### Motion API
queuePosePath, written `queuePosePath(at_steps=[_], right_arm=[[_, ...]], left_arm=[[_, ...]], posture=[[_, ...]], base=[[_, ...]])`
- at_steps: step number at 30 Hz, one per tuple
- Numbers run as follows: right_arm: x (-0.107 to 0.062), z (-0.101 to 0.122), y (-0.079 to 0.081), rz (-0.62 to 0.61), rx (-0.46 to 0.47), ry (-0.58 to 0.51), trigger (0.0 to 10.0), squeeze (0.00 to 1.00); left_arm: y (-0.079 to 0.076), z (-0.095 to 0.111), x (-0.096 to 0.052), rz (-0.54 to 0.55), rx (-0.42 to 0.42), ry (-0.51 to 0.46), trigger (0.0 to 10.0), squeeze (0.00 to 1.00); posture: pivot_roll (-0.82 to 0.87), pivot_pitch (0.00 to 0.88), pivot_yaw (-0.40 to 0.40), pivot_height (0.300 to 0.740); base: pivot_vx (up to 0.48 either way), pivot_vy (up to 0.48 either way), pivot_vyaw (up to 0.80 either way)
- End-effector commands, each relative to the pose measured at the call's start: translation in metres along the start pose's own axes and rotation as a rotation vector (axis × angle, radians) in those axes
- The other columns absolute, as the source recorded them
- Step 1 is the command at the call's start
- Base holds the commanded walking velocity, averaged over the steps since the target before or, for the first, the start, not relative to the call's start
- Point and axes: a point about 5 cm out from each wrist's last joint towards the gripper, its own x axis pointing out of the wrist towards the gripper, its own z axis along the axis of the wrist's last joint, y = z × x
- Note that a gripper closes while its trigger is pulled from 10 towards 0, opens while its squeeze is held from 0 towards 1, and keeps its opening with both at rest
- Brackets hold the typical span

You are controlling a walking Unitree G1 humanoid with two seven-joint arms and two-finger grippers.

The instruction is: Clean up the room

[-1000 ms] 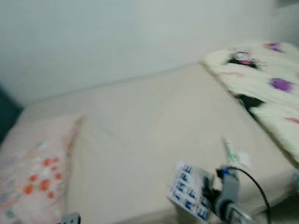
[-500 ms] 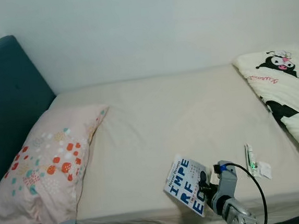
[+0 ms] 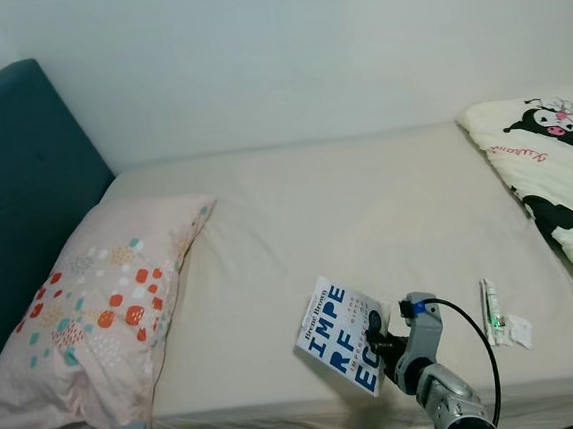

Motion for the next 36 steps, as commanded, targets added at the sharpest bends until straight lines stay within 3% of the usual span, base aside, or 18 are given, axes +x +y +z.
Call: queuePosePath(at_steps=[1, 18, 22, 25, 36], right_arm=[[-0.001, -0.003, 0.001, 0.004, 0.006, -0.005, 10.0, 0.00], [0.003, 0.005, 0.003, 0.020, -0.014, -0.017, 10.0, 0.00], [0.001, 0.002, 0.002, 0.004, -0.005, -0.012, 10.0, 0.00], [-0.005, -0.013, -0.005, -0.041, 0.024, 0.027, 10.0, 0.00], [-0.013, -0.024, -0.011, -0.068, 0.046, 0.054, 10.0, 0.00]], left_arm=[[0.003, -0.005, -0.001, 0.013, 0.003, 0.016, 10.0, 0.00], [-0.004, 0.008, 0.001, -0.031, 0.018, -0.028, 10.0, 0.00], [-0.004, 0.007, 0.002, -0.026, 0.014, -0.020, 10.0, 0.00], [-0.004, -0.003, 0.001, -0.006, 0.058, 0.039, 10.0, 0.00], [-0.006, -0.001, 0.001, -0.025, 0.064, 0.014, 10.0, 0.00]], posture=[[-0.05, 0.072, 0.048, 0.740], [-0.05, 0.037, 0.050, 0.740], [-0.05, 0.046, 0.050, 0.740], [-0.06, 0.043, 0.047, 0.740], [-0.06, 0.044, 0.048, 0.740]], base=[[0.000, 0.000, 0.63], [0.000, 0.000, 0.62], [0.000, 0.000, 0.63], [-0.320, 0.000, 0.63], [-0.087, 0.000, 0.63]])
